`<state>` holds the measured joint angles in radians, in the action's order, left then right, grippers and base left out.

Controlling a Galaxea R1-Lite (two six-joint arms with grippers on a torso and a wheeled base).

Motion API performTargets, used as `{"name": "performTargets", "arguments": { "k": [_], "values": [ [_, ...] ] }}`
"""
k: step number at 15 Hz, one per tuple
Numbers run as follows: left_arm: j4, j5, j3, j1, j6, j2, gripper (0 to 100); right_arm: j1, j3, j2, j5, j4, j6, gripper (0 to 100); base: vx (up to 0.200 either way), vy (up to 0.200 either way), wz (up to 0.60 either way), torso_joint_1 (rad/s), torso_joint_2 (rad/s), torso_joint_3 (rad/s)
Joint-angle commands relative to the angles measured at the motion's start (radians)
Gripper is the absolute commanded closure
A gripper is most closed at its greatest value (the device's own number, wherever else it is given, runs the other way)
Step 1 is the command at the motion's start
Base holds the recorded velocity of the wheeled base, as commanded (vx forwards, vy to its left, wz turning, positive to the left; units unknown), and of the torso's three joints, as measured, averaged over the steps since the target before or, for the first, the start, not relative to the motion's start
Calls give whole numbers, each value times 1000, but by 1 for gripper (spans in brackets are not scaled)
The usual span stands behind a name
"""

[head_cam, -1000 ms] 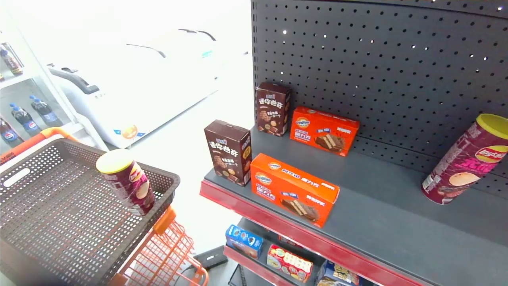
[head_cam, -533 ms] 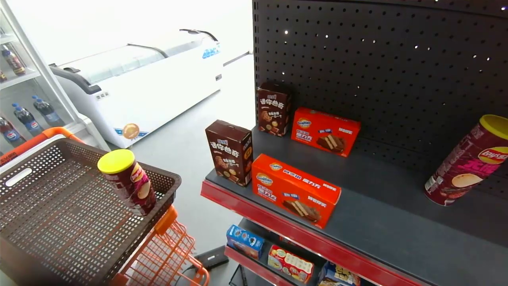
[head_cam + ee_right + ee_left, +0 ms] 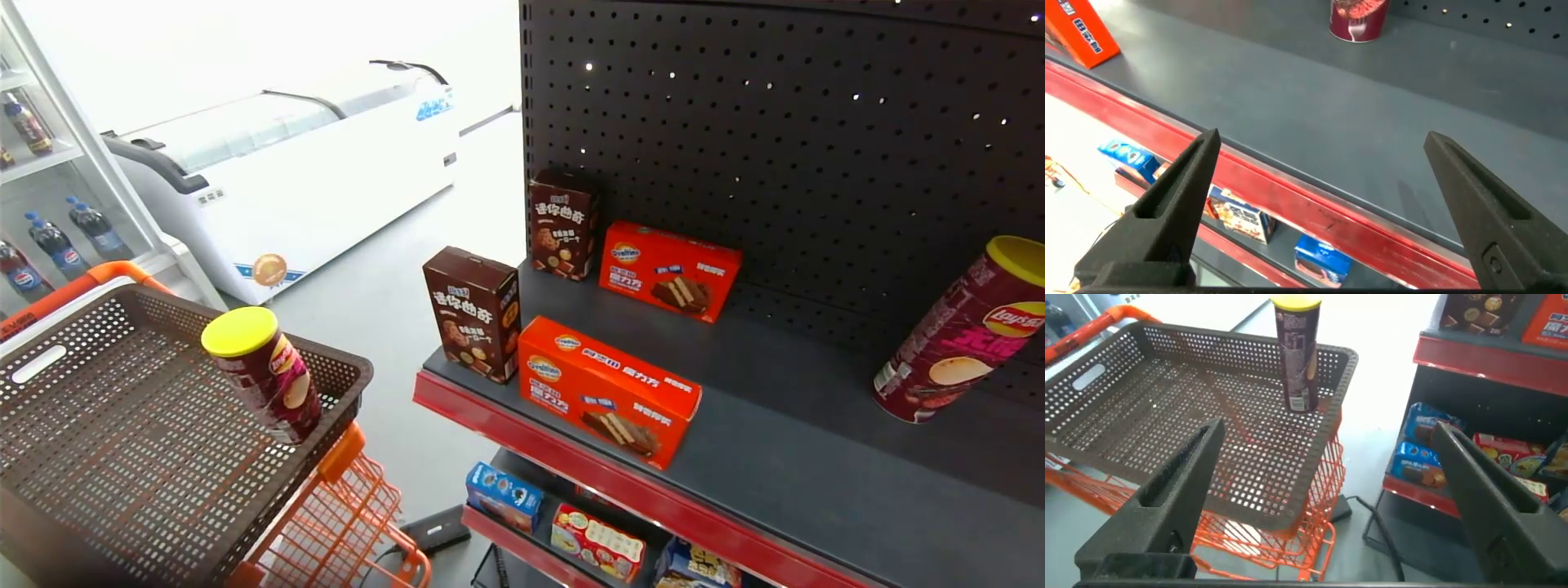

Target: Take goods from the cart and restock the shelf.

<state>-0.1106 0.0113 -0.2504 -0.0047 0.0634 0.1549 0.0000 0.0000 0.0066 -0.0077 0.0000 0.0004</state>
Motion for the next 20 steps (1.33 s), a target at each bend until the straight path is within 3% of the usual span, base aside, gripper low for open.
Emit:
{"name": "performTargets", "arguments": {
  "k": [1,2,3,5,9,12,13,14,16,20],
  "values": [
    [58,15,-93,-28,-1,315,0,0,0,0,0,0,0,0,0,0,0,0,0,0],
    [109,10,-93,-24,-16,408,0,0,0,0,0,0,1,0,0,0,0,0,0,0],
    [170,1,-98,12,-24,506,0,0,0,0,0,0,0,0,0,0,0,0,0,0],
    [270,-5,-90,34,3,667,0,0,0,1,0,0,0,0,0,0,0,0,0,0],
    [713,3,0,54,18,1043,0,0,0,1,0,0,0,0,0,0,0,0,0,0],
    [1011,35,76,95,113,1272,0,0,0,0,0,0,0,0,0,0,0,0,0,0],
    [1125,35,76,111,125,1370,0,0,0,0,0,0,0,0,0,0,0,0,0,0],
    [1178,35,79,114,125,1407,0,0,0,1,0,0,0,0,0,0,0,0,0,0],
    [1447,33,68,124,125,1611,0,0,0,0,0,0,0,0,0,0,0,0,0,0],
    [1585,33,-1,140,125,1790,0,0,0,0,0,0,1,0,0,0,0,0,0,0]
  ]
}}
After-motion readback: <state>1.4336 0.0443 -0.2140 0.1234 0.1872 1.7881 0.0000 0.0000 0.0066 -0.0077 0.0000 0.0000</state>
